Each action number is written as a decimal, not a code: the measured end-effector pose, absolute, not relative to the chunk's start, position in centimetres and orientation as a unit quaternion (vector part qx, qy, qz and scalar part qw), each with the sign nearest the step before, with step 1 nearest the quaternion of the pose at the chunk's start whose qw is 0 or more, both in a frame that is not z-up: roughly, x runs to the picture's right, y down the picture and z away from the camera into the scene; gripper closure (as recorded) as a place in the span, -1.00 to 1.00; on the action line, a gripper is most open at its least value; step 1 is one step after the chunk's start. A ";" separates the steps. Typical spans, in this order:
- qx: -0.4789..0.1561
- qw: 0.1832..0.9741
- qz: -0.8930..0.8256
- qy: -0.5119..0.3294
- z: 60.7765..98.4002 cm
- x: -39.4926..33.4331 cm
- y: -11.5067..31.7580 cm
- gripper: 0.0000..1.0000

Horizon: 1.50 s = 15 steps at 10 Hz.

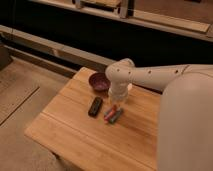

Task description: Place the pepper on the white sponge

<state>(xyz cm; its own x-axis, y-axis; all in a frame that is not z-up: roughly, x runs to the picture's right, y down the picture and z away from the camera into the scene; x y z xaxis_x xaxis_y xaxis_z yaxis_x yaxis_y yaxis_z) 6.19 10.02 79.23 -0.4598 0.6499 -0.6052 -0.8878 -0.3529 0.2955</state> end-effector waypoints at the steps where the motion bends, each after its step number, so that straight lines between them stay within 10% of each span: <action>1: -0.196 0.481 0.798 0.304 79.2 6.2 10.1 0.47; 6: -0.201 0.483 0.796 0.304 79.3 6.0 10.2 -0.48; 15: -0.203 0.486 0.795 0.301 79.3 6.0 10.2 -0.52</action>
